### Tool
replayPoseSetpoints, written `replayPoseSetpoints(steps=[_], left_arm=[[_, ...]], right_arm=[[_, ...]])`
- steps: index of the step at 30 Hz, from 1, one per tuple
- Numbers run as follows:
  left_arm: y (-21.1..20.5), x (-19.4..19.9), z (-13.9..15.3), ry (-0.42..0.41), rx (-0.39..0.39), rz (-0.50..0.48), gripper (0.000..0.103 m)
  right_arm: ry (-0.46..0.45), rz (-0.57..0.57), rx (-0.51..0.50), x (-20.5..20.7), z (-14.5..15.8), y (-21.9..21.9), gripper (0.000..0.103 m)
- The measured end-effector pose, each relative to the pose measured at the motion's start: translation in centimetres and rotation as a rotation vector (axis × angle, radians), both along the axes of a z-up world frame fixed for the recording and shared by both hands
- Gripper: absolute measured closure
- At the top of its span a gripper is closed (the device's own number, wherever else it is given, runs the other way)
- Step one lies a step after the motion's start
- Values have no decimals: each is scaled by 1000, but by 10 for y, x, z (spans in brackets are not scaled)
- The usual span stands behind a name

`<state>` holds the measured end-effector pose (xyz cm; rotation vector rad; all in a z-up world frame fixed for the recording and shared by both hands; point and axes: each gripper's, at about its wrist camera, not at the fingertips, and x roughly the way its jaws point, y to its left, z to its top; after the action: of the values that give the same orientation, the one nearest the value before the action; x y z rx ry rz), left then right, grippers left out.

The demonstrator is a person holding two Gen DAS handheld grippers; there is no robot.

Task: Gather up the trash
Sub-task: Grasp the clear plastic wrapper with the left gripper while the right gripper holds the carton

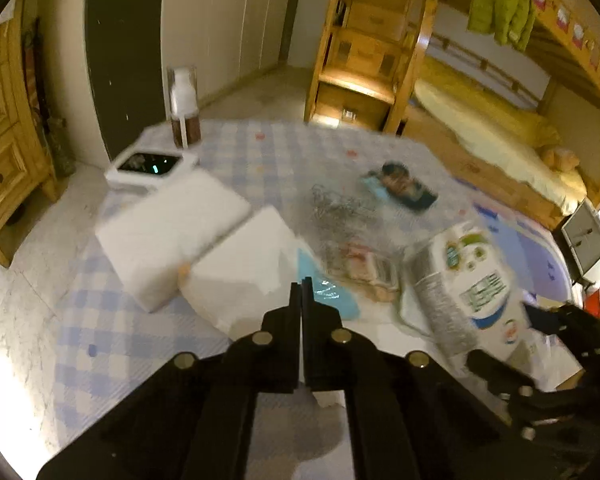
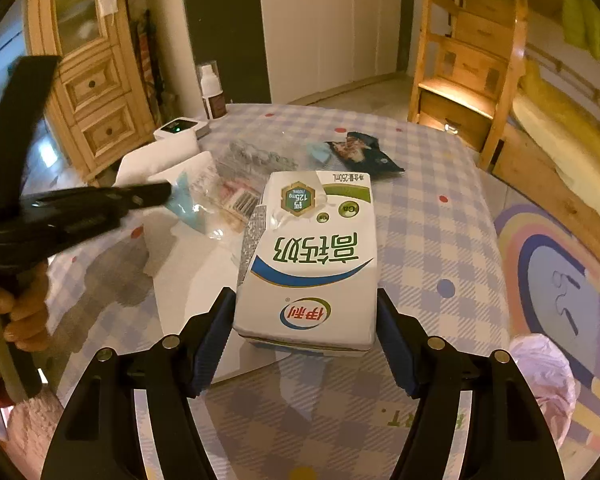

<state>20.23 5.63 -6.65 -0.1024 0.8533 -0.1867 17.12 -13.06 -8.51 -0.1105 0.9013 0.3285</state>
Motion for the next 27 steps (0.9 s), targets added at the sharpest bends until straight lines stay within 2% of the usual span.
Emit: replayPoseSetpoints(steps=[5,7,9,11,12,14,15,16,20,24,27], left_arm=[[1,-24,30,-79,-37,-9,103],[0,-33,39,-103,-26,-14,103],[-2,-36,43,-88,14,-16,103],[1,-32,36,-60,29,-7,102],[3,-30,30,-39,31,-2,97],[9,-24,14,13,28,9,85],[10,-21,7,33,23,13,74],[10,-18,-1,50,19,14,68],[5,-9,-13,72,5,-14,68],[-2,6,-19,87,1,-35,68],[-6,16,-26,108,6,-47,67]], right_arm=[[0,-10,2,0,1,1,35],[-7,-18,7,-3,4,0,35],[-13,-22,13,-4,7,-2,35],[-28,-27,14,-7,11,-4,35],[-35,-28,9,-8,13,-5,35],[-38,-29,7,-7,14,-7,35],[-38,-28,3,-6,14,-7,35],[-41,-26,-3,-5,14,-6,35],[-48,-14,-36,3,14,-2,35],[-4,-9,-67,16,0,1,34],[9,-15,-17,18,-1,-6,34]])
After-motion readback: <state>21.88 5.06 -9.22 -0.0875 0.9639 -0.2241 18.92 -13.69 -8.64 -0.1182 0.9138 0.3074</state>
